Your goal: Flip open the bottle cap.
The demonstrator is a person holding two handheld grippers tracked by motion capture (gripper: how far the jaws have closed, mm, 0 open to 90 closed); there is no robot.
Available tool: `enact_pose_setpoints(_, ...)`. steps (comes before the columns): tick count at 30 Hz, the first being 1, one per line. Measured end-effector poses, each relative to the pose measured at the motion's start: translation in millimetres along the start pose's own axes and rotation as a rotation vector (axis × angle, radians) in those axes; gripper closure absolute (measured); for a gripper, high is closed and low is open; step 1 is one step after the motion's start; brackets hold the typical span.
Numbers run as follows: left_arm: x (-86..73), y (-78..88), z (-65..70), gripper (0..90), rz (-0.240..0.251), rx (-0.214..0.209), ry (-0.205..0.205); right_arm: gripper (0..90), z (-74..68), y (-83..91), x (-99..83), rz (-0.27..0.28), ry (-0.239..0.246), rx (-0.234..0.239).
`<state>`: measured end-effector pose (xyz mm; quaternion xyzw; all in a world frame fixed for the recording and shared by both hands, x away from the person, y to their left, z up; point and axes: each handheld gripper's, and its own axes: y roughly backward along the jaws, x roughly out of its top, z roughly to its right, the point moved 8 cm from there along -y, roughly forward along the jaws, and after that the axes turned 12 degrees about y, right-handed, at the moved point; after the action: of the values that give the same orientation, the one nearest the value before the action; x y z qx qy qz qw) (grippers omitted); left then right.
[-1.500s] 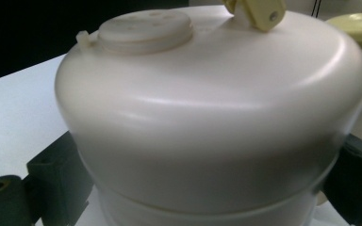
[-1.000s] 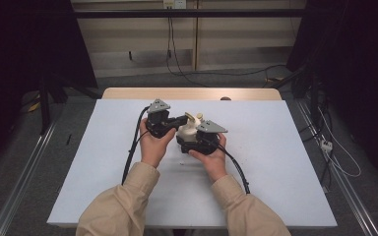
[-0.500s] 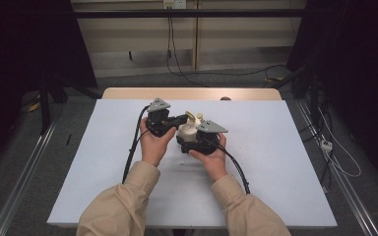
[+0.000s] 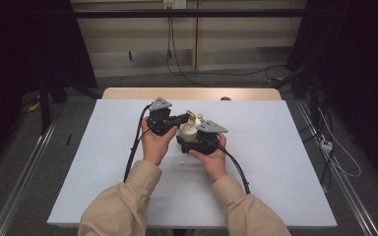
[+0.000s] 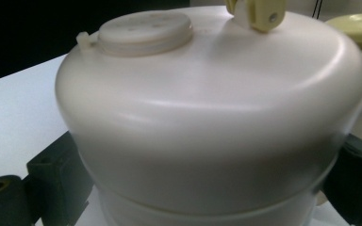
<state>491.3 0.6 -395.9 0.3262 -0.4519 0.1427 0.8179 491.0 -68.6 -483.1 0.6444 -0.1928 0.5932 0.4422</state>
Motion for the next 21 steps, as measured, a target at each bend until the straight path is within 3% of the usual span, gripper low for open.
enact_pose_setpoints(21,2.6,-5.3,4.4,90.0,0.004,-0.007,-0.003,5.0,0.2,0.2,0.1,0.0,0.003,0.001)
